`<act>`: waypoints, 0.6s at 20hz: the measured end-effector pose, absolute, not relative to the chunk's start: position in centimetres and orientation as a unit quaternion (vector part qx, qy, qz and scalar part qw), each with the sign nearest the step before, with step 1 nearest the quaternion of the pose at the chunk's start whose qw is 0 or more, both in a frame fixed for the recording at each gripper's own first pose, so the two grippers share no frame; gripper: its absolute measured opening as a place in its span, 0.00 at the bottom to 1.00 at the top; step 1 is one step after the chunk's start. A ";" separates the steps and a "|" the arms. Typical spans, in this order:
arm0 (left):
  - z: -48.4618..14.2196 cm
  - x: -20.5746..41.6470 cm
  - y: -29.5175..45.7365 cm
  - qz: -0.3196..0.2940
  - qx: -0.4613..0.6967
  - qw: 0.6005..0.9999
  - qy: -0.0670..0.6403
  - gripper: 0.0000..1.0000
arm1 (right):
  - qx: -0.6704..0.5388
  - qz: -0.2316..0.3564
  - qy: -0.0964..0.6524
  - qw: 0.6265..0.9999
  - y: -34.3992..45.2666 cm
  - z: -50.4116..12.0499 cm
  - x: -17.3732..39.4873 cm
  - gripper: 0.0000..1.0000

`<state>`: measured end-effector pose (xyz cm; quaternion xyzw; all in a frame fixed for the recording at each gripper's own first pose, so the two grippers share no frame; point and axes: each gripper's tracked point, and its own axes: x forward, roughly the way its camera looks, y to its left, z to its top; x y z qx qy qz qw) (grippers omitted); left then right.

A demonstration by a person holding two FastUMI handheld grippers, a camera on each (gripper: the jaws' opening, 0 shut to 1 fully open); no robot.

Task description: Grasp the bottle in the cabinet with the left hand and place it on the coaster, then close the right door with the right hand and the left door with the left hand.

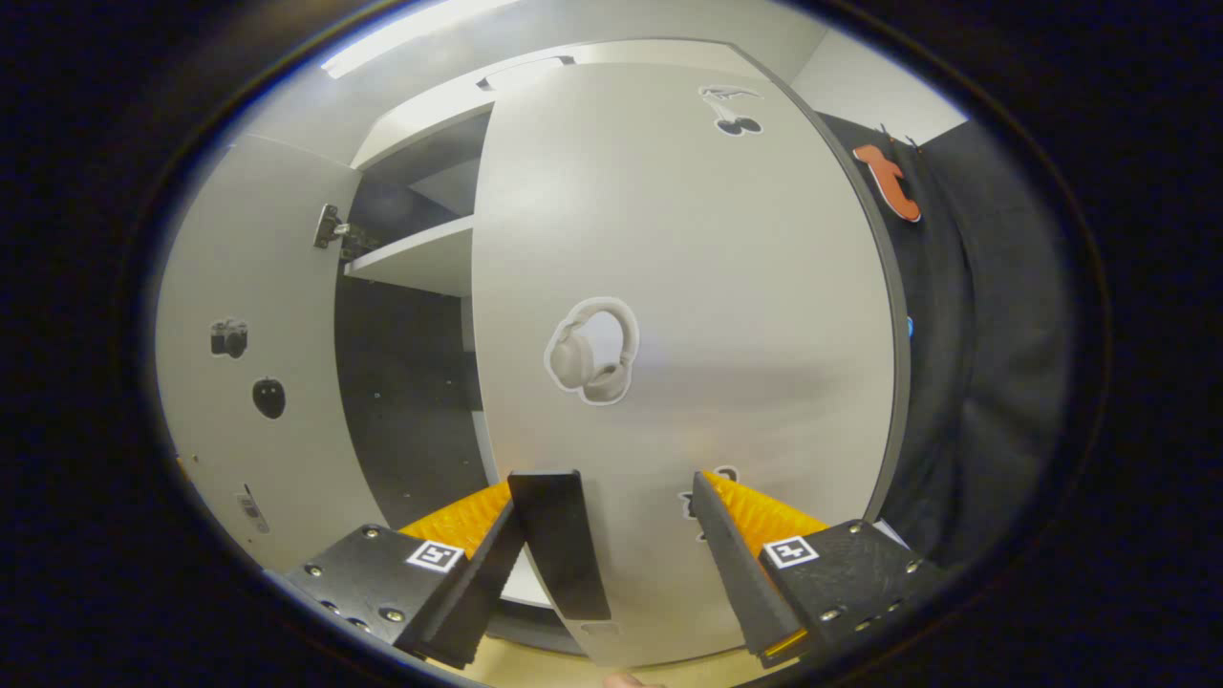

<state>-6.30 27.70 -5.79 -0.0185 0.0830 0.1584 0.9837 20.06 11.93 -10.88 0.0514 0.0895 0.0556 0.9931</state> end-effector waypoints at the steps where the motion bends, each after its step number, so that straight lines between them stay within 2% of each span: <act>1: -5.8 -6.0 27.7 0.158 -0.017 0.984 0.084 0.78 | 0.050 0.051 0.089 0.994 11.9 -10.9 20.3 0.98; 11: -6.0 -6.0 27.3 0.148 -0.011 0.985 0.085 0.78 | 0.023 0.015 0.079 0.996 12.2 -11.3 21.1 0.98; 12: -6.0 -6.0 27.3 0.147 -0.012 0.985 0.085 0.72 | 0.022 0.013 0.078 0.997 12.2 -11.3 21.2 0.98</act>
